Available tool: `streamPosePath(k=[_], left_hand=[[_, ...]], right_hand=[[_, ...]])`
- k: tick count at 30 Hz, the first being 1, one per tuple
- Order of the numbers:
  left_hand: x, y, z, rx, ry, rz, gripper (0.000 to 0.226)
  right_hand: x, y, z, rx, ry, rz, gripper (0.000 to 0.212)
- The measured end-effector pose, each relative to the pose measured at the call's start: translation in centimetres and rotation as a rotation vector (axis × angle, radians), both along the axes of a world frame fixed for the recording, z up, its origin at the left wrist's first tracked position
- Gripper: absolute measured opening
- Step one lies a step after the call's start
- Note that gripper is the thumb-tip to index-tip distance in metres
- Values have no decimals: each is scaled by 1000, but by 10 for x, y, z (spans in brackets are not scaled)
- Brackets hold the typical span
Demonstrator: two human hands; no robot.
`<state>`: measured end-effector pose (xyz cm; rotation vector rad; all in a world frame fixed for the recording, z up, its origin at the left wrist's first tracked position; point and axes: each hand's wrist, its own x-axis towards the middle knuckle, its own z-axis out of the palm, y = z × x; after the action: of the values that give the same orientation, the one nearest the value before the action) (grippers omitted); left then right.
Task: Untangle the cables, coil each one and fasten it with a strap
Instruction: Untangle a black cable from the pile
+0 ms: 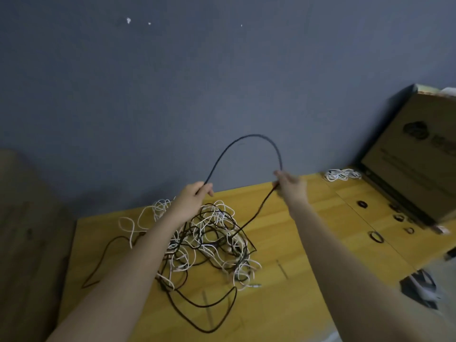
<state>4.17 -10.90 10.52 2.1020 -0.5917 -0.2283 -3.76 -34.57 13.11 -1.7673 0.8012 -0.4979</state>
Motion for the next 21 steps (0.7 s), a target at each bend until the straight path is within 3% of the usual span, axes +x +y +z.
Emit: streamPosePath(k=[2,4,7,9,10,12,15,19,21], left_hand=[[-3,2,4,-37,3,9,35],[-4,7,4,-16,7,-26,36],[-12,12,5,104,3,-150,36],[-19,12,8,138,-2,-238,35],[-22,12,8,140,-2,-268,34],[-27,20,4,131,5,-312,30],[-27,41,-18,75,91,-326,21],[-24,61,-67,224,225,-318,22],[-26,61,-83,274,255,-307,26]], right_hand=[[-7,8,-34,-63,365,177,30],[-15,26,-55,-187,515,227,62],[-30,71,-54,-608,197,259,79],[-30,93,-53,-910,60,457,59],[-29,99,-54,-965,77,510,42],[-32,103,-55,-889,138,515,24],[-43,99,-54,-586,26,439,19],[-41,84,-24,47,-372,-63,22],[-42,63,-17,71,-404,-217,21]])
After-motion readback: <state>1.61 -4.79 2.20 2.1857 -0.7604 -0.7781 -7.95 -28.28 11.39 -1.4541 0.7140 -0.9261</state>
